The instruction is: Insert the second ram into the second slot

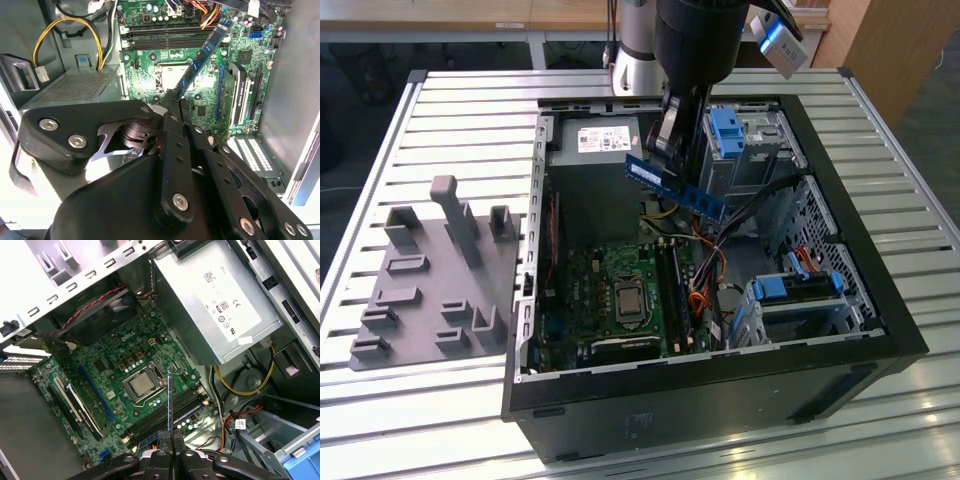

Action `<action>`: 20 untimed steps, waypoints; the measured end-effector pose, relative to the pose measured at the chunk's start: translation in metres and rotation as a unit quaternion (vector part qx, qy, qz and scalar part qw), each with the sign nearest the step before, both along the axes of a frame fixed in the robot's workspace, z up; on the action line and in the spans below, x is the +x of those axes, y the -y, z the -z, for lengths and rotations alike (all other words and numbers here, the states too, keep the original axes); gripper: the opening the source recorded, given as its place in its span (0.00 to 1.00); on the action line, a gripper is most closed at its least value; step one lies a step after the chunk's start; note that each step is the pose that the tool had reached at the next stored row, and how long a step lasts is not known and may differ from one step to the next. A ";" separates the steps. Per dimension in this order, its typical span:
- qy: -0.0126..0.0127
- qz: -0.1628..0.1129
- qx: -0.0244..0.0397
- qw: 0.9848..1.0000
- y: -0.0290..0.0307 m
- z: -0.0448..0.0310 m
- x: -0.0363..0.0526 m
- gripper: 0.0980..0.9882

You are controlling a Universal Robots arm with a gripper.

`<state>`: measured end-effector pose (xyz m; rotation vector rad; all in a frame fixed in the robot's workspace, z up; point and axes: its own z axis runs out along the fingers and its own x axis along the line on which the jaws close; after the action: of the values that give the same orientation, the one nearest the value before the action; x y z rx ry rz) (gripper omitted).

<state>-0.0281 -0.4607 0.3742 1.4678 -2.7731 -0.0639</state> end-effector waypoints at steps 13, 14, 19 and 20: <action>0.000 0.015 0.000 1.000 0.0000 0.0000 0.0000 0.04; 0.000 0.017 0.000 1.000 0.0000 0.0000 0.0000 0.04; 0.000 0.024 0.000 1.000 0.0000 0.0000 0.0000 0.04; 0.000 0.025 0.000 1.000 0.0000 0.0000 0.0000 0.04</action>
<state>-0.0281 -0.4607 0.3742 1.3989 -2.8096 -0.0640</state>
